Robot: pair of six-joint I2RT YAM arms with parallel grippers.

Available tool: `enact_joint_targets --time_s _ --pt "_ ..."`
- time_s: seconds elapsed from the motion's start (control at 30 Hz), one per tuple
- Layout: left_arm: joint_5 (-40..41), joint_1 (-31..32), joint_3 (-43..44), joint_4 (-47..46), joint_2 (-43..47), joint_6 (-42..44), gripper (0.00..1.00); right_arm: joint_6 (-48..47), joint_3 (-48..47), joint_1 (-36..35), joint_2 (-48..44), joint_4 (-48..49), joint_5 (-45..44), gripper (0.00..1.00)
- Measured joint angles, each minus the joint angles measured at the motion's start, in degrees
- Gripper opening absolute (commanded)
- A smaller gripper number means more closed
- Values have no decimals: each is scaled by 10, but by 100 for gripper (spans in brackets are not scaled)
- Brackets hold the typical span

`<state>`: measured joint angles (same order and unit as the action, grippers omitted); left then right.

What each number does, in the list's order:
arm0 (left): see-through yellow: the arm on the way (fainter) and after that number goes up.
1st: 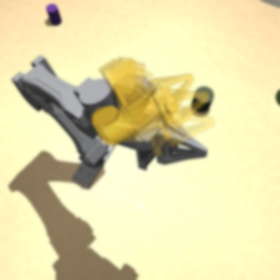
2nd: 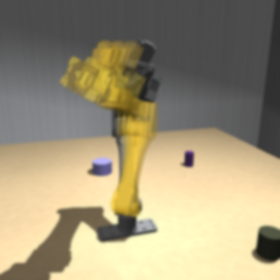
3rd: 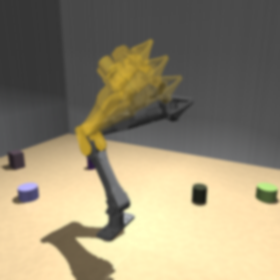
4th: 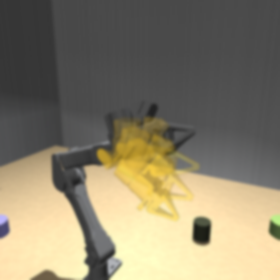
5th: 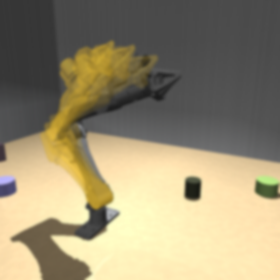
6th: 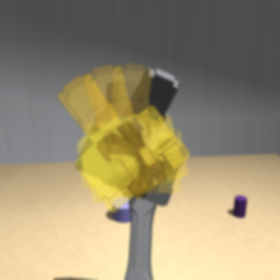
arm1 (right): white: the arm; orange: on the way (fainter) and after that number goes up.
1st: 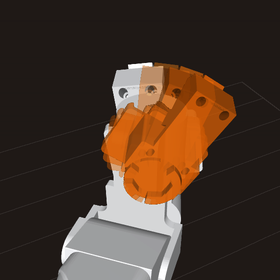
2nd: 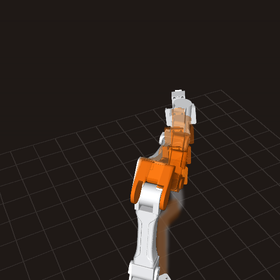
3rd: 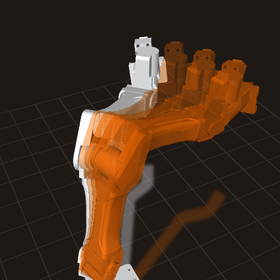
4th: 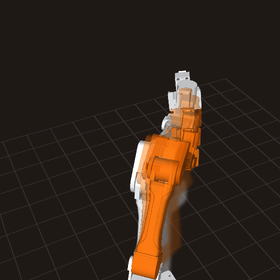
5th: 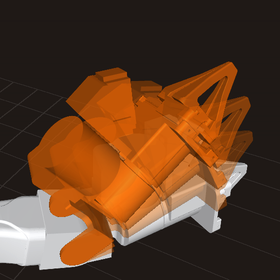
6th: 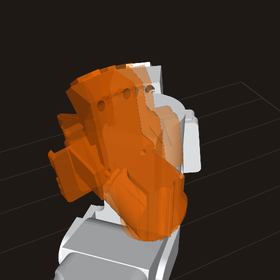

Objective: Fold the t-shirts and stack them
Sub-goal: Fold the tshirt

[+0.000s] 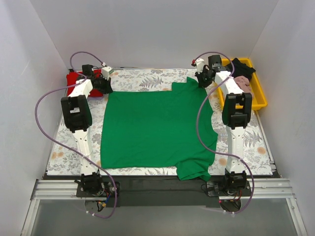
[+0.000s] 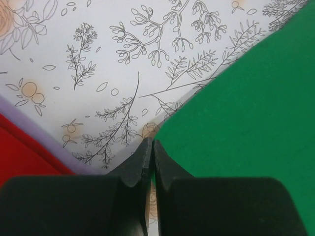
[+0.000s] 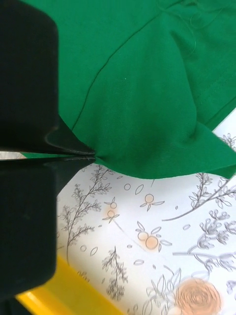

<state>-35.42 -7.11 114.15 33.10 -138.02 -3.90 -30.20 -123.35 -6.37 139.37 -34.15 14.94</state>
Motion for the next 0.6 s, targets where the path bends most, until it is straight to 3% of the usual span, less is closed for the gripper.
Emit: enact_joint_targets --time_s 0.6 --pt "-60 -28 -213 -69 188 50 0 0 159 8 -160 5 28 1"
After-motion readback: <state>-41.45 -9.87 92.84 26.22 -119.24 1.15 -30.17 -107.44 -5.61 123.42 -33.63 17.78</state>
